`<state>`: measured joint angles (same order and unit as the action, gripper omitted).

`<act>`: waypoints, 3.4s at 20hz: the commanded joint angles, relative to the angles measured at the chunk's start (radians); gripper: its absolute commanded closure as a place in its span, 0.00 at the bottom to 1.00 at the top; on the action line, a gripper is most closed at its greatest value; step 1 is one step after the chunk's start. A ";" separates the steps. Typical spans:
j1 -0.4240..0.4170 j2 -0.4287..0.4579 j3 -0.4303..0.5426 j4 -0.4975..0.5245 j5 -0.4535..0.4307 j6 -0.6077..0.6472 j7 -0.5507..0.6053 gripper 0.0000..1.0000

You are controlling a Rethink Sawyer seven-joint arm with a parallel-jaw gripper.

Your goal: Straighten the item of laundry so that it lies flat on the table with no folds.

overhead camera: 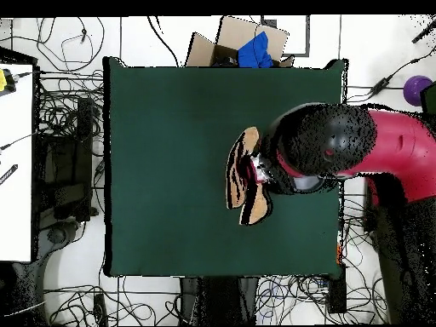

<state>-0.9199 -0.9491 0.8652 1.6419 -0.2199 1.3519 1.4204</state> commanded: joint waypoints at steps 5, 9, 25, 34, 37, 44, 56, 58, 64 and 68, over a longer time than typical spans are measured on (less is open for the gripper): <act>0.035 -0.081 0.099 0.212 0.111 -0.144 -0.050 1.00; -0.008 -0.190 0.160 0.328 0.227 -0.143 -0.068 1.00; -0.019 -0.521 0.314 0.673 0.916 -0.294 -0.266 1.00; -0.022 -0.160 0.256 0.572 0.719 -0.347 -0.300 1.00; -0.043 -0.002 0.223 0.526 0.629 -0.333 -0.375 1.00; -0.082 0.224 0.244 0.466 0.520 -0.352 -0.424 1.00; -0.114 0.413 0.308 0.420 0.427 -0.410 -0.374 1.00; -0.116 0.432 0.310 0.411 0.409 -0.411 -0.366 1.00; -0.126 0.471 0.324 0.393 0.375 -0.401 -0.338 1.00; -0.138 0.488 0.332 0.386 0.359 -0.390 -0.323 1.00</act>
<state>-1.0583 -0.5193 1.1557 2.0874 0.1774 0.9945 1.1764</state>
